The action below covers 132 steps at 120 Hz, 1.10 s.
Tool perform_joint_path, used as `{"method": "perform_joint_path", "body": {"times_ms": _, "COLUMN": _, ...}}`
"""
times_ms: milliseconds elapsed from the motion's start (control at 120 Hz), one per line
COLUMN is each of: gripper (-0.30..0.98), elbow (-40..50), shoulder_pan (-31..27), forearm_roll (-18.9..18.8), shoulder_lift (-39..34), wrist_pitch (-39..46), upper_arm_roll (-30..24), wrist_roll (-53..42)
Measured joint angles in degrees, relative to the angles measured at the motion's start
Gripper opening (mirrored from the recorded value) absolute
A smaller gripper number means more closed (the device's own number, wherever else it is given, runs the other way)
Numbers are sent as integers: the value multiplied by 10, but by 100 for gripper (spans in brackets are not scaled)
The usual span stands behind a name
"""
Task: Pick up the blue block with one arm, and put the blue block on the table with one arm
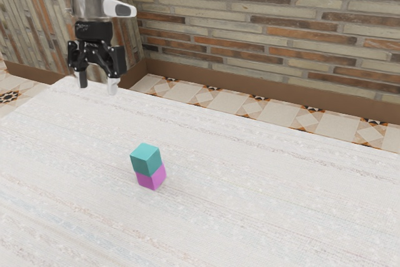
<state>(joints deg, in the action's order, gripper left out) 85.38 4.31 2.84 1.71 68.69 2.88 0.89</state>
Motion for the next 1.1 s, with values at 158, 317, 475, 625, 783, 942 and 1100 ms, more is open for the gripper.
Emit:
{"method": "perform_joint_path", "body": {"times_ms": 158, "gripper": 69, "elbow": 27, "shoulder_pan": -29, "forearm_roll": 5, "shoulder_lift": 31, "wrist_pitch": 107, "upper_arm_roll": -14, "wrist_roll": 5}}
{"method": "perform_joint_path", "body": {"times_ms": 317, "gripper": 69, "elbow": 304, "shoulder_pan": -28, "forearm_roll": -10, "shoulder_lift": -83, "wrist_pitch": 298, "upper_arm_roll": -49, "wrist_roll": 9}}
{"method": "perform_joint_path", "body": {"times_ms": 475, "gripper": 68, "elbow": 440, "shoulder_pan": -28, "forearm_roll": -29, "shoulder_lift": -127, "wrist_pitch": 469, "upper_arm_roll": -51, "wrist_roll": 10}}
{"method": "perform_joint_path", "body": {"times_ms": 625, "gripper": 68, "elbow": 446, "shoulder_pan": -29, "forearm_roll": -36, "shoulder_lift": -70, "wrist_pitch": 576, "upper_arm_roll": -49, "wrist_roll": 8}}
{"method": "perform_joint_path", "body": {"times_ms": 783, "gripper": 69, "elbow": 440, "shoulder_pan": -29, "forearm_roll": -35, "shoulder_lift": -36, "wrist_pitch": 637, "upper_arm_roll": -47, "wrist_roll": 6}}
{"method": "perform_joint_path", "body": {"times_ms": 942, "gripper": 69, "elbow": 429, "shoulder_pan": -26, "forearm_roll": -34, "shoulder_lift": -11, "wrist_pitch": 664, "upper_arm_roll": -42, "wrist_roll": 4}}
{"method": "perform_joint_path", "body": {"times_ms": 1100, "gripper": 69, "elbow": 428, "shoulder_pan": -24, "forearm_roll": -35, "shoulder_lift": -5, "wrist_pitch": 675, "upper_arm_roll": -37, "wrist_roll": 2}}
